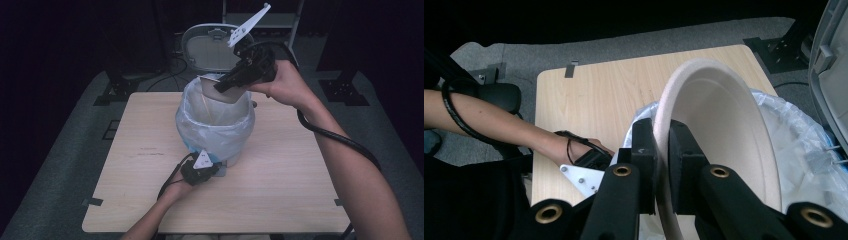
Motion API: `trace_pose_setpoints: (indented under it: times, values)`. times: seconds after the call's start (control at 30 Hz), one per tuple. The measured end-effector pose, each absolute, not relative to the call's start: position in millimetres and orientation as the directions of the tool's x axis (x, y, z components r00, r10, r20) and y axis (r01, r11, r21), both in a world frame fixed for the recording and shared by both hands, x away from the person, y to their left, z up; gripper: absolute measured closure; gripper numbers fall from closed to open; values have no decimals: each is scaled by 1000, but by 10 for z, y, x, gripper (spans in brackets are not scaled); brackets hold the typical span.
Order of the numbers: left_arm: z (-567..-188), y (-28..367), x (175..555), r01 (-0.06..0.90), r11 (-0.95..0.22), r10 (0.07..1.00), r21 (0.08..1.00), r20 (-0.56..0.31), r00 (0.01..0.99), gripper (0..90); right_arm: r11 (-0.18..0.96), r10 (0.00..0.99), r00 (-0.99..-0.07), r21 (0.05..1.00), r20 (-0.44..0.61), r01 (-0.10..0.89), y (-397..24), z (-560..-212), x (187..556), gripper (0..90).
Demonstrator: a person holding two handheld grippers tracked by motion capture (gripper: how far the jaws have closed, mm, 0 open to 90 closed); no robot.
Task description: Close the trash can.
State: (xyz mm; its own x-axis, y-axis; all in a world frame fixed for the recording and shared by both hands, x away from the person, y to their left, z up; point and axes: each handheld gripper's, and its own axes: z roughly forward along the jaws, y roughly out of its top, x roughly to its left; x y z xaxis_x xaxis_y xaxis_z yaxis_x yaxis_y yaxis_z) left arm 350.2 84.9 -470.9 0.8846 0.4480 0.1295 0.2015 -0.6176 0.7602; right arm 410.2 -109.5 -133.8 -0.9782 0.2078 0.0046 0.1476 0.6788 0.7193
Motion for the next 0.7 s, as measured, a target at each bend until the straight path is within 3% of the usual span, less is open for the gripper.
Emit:
trace_pose_setpoints:
  times: [0.7]
  values:
    - [-4711,848,3499,201,-616,449,761,131,884,865,697,214,-977,697,22,168,-941,-1534,4347,824]
